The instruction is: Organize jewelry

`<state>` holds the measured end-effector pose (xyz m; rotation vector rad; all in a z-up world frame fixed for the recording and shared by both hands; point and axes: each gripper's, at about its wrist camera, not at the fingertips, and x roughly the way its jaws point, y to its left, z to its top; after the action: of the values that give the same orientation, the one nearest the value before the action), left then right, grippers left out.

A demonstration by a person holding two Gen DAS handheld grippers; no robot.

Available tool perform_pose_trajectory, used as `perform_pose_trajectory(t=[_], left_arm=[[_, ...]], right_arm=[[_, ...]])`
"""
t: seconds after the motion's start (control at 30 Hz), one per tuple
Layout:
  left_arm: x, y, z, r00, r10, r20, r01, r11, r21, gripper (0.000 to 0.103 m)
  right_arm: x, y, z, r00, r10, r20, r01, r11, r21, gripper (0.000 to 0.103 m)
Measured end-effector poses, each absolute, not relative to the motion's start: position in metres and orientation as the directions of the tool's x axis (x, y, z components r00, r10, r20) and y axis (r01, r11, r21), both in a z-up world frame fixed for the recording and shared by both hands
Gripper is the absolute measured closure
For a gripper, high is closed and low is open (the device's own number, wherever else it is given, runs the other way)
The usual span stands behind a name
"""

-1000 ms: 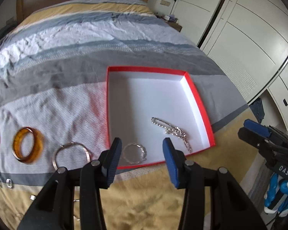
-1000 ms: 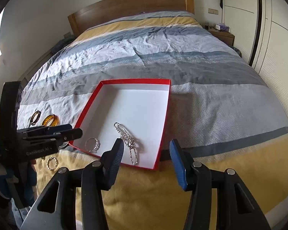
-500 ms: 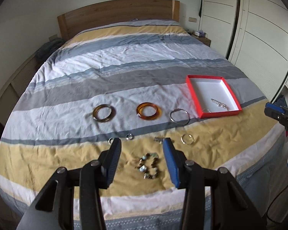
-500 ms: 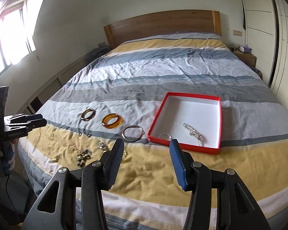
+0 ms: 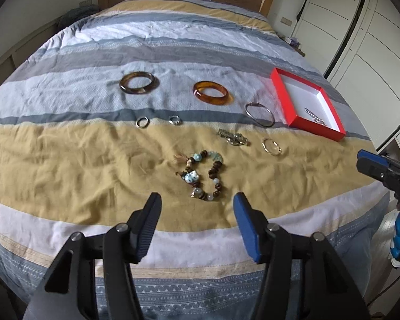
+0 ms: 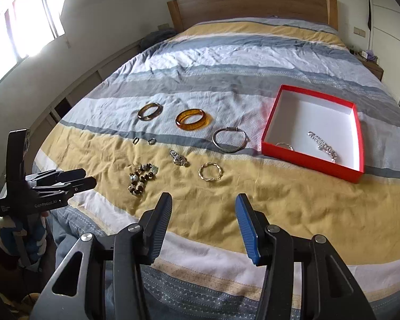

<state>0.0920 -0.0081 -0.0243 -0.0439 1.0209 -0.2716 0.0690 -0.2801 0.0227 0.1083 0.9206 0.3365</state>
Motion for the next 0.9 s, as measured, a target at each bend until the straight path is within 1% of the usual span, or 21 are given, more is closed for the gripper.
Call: perform_pose_trajectory(t=[0.13,0.37,0.5,0.6,0.73,0.83,0.9], left_arm=[[0.11,-0.016,-0.048,0.462,-0.246,-0.852,0.2,0.965,-0.171,0.048],[0.141,-0.029,-0.083,0.41,-0.209,-0.888,0.192,0.971,-0.14,0.048],[0.154,-0.036,-0.094,0.4,-0.199,-0.894,0.207,0.97,-0.123,0.048],[0.161,-0.044,-0.1,0.405,-0.177,-0.897,0.23,0.969,-0.087,0.048],[0.167,-0.044,-0.103,0.416,-0.195,-0.888,0.233,0.967,-0.103,0.049],[0.168,-0.044,-0.103,0.424,-0.198,-0.884,0.236,0.966,-0.104,0.058],[0.168,-0.044,-0.102,0.426,-0.208,-0.881,0.238,0.965,-0.113,0.071]], right_arm=[[0.088,-0.273,-0.006,0.506,0.351,-0.788,-0.257,0.933,0.251,0.054],[0.129,-0.256,-0.048,0.421,0.394,-0.817,-0.289,0.912,0.291,0.054],[0.154,-0.251,-0.069,0.393,0.399,-0.828,-0.282,0.91,0.305,0.054],[0.172,-0.245,-0.083,0.381,0.389,-0.839,-0.277,0.914,0.297,0.051],[0.189,-0.238,-0.096,0.368,0.388,-0.845,-0.276,0.913,0.299,0.051],[0.197,-0.236,-0.101,0.369,0.39,-0.844,-0.273,0.913,0.303,0.051],[0.201,-0.234,-0.103,0.37,0.389,-0.844,-0.273,0.914,0.301,0.052]])
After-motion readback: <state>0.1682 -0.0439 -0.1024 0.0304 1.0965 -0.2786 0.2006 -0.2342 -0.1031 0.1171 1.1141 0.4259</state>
